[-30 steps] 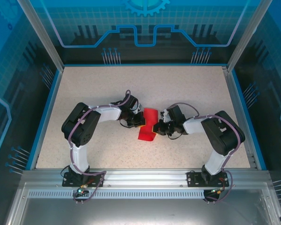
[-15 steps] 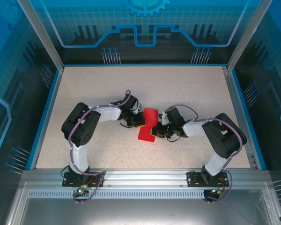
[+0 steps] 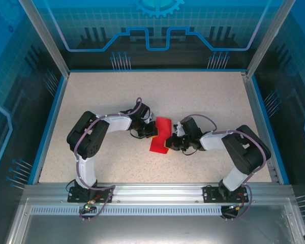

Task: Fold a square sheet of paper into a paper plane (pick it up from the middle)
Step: Fold the square sheet of paper in half at the center of the table.

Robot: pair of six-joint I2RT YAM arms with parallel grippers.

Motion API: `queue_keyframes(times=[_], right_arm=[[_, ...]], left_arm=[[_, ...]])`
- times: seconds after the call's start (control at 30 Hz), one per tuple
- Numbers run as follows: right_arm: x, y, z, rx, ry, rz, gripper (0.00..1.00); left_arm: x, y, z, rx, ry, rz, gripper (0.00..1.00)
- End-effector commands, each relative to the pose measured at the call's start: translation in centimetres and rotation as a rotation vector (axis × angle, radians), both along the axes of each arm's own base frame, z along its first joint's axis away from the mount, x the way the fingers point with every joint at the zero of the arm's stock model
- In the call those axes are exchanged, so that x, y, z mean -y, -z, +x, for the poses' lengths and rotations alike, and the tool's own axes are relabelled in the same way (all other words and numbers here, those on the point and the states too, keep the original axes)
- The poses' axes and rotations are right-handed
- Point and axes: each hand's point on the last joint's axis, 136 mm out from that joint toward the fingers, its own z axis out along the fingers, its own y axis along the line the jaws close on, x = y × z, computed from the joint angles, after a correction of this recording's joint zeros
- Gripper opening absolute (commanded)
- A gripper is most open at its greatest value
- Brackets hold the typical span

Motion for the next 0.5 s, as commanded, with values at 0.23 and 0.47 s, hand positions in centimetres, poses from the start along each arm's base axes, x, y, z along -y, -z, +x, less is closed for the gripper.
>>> queue_keyframes(times=[0.23, 0.47], right_arm=[[0.4, 2.5, -2.6, -0.061, -0.017, -0.064, 0.05], [0.7, 2.8, -3.0, -0.071, -0.010, -0.064, 0.04]], left_arm=[[-2.4, 4.3, -2.5, -0.089, 0.000, 0.148, 0.00], [-2.4, 4.4, -2.5, -0.088, -0.001, 0.148, 0.00]])
